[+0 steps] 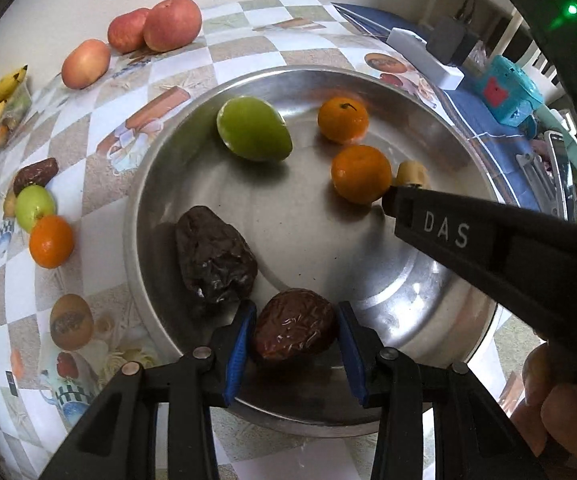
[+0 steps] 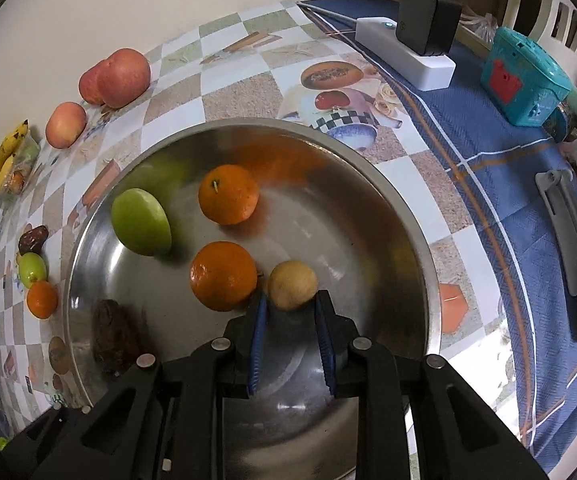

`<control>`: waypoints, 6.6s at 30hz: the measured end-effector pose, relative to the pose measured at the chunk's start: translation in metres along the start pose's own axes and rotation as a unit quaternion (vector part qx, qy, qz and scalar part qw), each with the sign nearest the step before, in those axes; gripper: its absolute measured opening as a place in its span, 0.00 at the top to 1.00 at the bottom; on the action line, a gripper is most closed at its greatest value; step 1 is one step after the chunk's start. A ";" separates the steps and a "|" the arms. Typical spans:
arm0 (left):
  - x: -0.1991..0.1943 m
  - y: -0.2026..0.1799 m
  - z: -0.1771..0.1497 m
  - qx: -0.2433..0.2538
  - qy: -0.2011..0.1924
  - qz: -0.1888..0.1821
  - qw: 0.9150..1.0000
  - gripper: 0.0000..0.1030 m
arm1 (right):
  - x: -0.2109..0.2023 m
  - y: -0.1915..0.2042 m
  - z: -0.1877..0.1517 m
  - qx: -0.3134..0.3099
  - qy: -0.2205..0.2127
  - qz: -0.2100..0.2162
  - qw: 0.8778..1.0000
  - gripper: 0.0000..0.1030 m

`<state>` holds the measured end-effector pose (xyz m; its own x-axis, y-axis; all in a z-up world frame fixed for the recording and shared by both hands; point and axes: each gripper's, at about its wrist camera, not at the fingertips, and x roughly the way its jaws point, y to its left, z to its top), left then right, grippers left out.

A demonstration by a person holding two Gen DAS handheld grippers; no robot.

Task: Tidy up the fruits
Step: 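Carry the date and small round fruit over the steel basin with both tools, then open the left tool releasing the date while the right tool releases the round fruit, then move both tools back toward the fruit row, then grasp a green mango with the left tool while the right tool grasps a tangerine, then carry the green mango and tangerine over the steel basin with both tools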

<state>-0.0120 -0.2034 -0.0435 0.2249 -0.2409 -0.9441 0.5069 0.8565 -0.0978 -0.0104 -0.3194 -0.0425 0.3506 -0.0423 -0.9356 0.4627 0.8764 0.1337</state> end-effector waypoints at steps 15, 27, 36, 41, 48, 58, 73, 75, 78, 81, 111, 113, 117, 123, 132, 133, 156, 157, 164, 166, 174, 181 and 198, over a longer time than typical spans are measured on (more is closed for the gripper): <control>-0.032 0.003 0.007 -0.005 -0.028 -0.048 0.998 0.45 | -0.023 0.004 0.009 0.003 -0.038 0.001 0.999 0.75; -0.050 0.071 0.019 -0.098 -0.057 -0.027 0.993 0.45 | -0.026 0.009 0.011 0.005 -0.043 0.005 0.999 0.75; -0.062 0.147 0.018 -0.199 -0.081 0.027 0.976 0.42 | -0.030 0.033 0.008 -0.029 -0.046 0.013 0.998 0.75; -0.067 0.181 0.009 -0.248 -0.085 0.055 0.963 0.29 | -0.034 0.058 0.004 -0.063 -0.050 0.030 0.996 0.75; -0.065 0.207 0.001 -0.287 -0.081 0.089 0.950 0.07 | -0.032 0.079 0.000 -0.093 -0.053 0.039 0.993 0.53; -0.066 0.222 -0.003 -0.288 -0.082 0.122 0.946 0.02 | -0.025 0.081 -0.001 -0.094 -0.050 0.024 0.994 0.29; -0.075 0.259 -0.005 -0.297 -0.101 0.129 0.941 0.00 | -0.030 0.111 0.001 -0.111 -0.090 0.024 0.989 0.10; -0.078 0.265 -0.004 -0.295 -0.112 0.129 0.940 0.00 | -0.031 0.121 0.005 -0.118 -0.093 0.025 0.988 0.10; -0.085 0.278 -0.005 -0.310 -0.131 0.125 0.933 0.00 | -0.031 0.135 0.010 -0.120 -0.088 0.041 0.988 0.10; -0.090 0.296 -0.010 -0.344 -0.143 0.106 0.922 0.00 | -0.029 0.150 0.015 -0.123 -0.084 0.062 0.987 0.10; -0.037 0.301 0.010 -0.371 -0.063 0.034 0.926 0.01 | 0.032 0.242 0.010 -0.205 -0.005 0.092 0.974 0.10; -0.038 0.301 0.009 -0.372 -0.063 0.034 0.925 0.01 | 0.036 0.245 0.005 -0.213 0.004 0.092 0.973 0.10; -0.038 0.301 0.008 -0.371 -0.060 0.033 0.926 0.01 | 0.039 0.250 -0.005 -0.228 0.014 0.091 0.969 0.17; -0.040 0.300 0.010 -0.372 -0.064 0.027 0.926 0.01 | 0.041 0.251 -0.011 -0.235 0.018 0.082 0.968 0.41; -0.041 0.292 0.018 -0.365 -0.079 -0.002 0.928 0.08 | 0.038 0.245 -0.011 -0.224 0.026 0.101 0.969 0.60; -0.040 0.290 0.019 -0.364 -0.081 -0.010 0.928 0.10 | 0.037 0.243 -0.010 -0.220 0.026 0.101 0.970 0.60; -0.020 0.260 0.032 -0.344 -0.083 -0.078 0.932 0.57 | 0.018 0.195 0.017 -0.156 0.001 0.097 0.983 0.60; -0.022 0.259 0.031 -0.343 -0.082 -0.074 0.933 0.57 | 0.017 0.195 0.017 -0.157 0.001 0.098 0.983 0.60; -0.045 0.249 0.024 -0.333 -0.090 -0.065 0.936 0.57 | -0.001 0.189 0.011 -0.156 -0.011 0.096 0.983 0.60; -0.054 0.244 0.021 -0.329 -0.096 -0.064 0.937 0.57 | -0.008 0.185 0.008 -0.157 -0.016 0.094 0.983 0.60; -0.077 0.212 0.011 -0.298 -0.108 -0.058 0.947 0.57 | -0.036 0.160 -0.008 -0.150 -0.037 0.089 0.984 0.60; -0.087 0.183 0.012 -0.265 -0.114 -0.052 0.956 0.57 | -0.048 0.139 -0.020 -0.145 -0.043 0.084 0.985 0.60; -0.071 0.099 0.033 -0.143 -0.106 -0.066 0.982 0.57 | -0.045 0.057 0.005 -0.054 -0.051 0.019 0.997 0.60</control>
<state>0.0499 -0.1164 0.0241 0.3568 -0.4219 -0.8335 0.2953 0.8974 -0.3278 0.0046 -0.2695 0.0086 0.4489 -0.0524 -0.8920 0.3600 0.9243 0.1268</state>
